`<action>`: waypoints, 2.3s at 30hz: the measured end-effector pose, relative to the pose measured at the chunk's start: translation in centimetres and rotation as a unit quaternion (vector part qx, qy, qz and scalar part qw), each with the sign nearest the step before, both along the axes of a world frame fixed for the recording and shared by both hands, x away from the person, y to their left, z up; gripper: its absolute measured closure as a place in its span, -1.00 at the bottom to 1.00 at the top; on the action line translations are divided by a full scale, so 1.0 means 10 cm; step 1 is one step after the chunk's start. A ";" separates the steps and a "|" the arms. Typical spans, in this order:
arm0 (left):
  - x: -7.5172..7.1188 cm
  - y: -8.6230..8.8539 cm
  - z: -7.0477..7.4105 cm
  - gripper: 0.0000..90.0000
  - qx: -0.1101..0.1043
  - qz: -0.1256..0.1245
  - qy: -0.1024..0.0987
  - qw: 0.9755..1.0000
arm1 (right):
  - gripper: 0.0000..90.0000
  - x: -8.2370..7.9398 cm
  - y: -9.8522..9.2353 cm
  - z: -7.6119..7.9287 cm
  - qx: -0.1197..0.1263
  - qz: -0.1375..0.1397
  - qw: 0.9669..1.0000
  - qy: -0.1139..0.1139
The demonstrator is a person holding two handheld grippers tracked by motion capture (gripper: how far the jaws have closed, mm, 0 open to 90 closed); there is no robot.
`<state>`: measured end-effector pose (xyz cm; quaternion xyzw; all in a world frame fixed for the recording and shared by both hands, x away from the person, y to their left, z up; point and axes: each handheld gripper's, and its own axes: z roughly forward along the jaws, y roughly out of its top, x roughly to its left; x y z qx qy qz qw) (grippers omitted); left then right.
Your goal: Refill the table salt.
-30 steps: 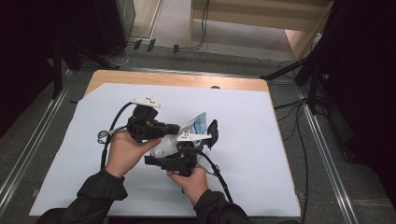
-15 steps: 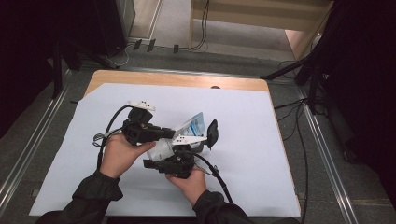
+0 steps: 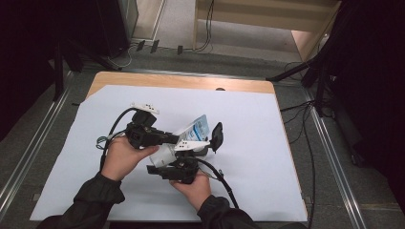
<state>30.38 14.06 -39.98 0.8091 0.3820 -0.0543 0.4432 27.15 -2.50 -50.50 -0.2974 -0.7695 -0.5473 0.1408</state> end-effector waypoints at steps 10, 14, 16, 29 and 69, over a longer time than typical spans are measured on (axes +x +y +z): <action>0.06 -0.02 -0.05 0.94 0.000 -0.009 0.011 1.000 | 0.31 -0.03 -0.02 -0.05 -0.005 -0.002 1.000 0.000; 0.08 -0.03 -0.06 0.94 0.000 -0.014 0.015 1.000 | 0.30 -0.04 -0.03 -0.06 -0.011 -0.004 1.000 -0.007; 0.09 -0.03 -0.07 0.93 0.001 -0.018 0.016 1.000 | 0.30 -0.05 -0.03 -0.06 -0.016 -0.006 1.000 -0.013; 0.10 0.00 -0.09 1.00 0.012 -0.033 0.015 0.999 | 0.30 -0.07 -0.04 -0.07 -0.036 -0.003 0.999 -0.021; 0.06 0.12 -0.20 0.98 0.019 -0.035 0.007 0.999 | 0.39 -0.12 -0.09 -0.19 -0.065 -0.038 0.997 -0.009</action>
